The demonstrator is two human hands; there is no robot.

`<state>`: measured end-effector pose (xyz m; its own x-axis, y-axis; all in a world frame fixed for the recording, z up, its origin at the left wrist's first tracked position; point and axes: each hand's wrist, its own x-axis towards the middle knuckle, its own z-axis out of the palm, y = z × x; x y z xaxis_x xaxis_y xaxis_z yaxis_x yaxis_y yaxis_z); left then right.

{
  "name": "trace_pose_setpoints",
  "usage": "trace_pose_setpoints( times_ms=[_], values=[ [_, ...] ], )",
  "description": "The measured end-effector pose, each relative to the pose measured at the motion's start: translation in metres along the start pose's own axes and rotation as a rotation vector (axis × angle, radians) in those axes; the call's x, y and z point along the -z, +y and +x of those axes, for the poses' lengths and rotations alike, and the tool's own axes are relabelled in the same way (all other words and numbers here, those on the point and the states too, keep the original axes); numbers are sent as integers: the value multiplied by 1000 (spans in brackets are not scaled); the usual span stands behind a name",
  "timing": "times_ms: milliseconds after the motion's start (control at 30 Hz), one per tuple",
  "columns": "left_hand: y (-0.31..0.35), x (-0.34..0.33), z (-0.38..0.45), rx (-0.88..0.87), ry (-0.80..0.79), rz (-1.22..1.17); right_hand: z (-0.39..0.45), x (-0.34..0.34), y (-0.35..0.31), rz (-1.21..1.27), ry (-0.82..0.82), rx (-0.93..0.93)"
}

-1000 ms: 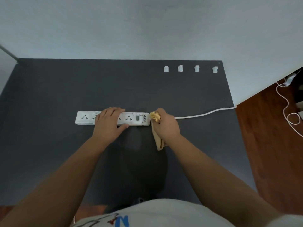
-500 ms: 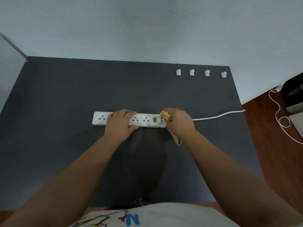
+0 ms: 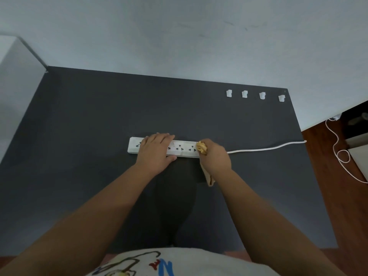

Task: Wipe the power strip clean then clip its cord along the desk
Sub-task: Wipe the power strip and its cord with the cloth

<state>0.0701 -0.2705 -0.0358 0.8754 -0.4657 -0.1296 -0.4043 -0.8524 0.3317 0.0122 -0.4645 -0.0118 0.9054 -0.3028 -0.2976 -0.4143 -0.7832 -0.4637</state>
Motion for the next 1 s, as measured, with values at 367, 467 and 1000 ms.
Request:
trace_pose_setpoints(
  times_ms=[367,467,1000],
  values=[
    [-68,26,-20,179,-33,17,0,-12,-11,-25,102,-69],
    [-70,27,-25,145,-80,-36,7,-38,-56,-74,33,26],
    [-113,31,-32,122,-31,-299,19,-73,-122,-120,-23,183]
  ],
)
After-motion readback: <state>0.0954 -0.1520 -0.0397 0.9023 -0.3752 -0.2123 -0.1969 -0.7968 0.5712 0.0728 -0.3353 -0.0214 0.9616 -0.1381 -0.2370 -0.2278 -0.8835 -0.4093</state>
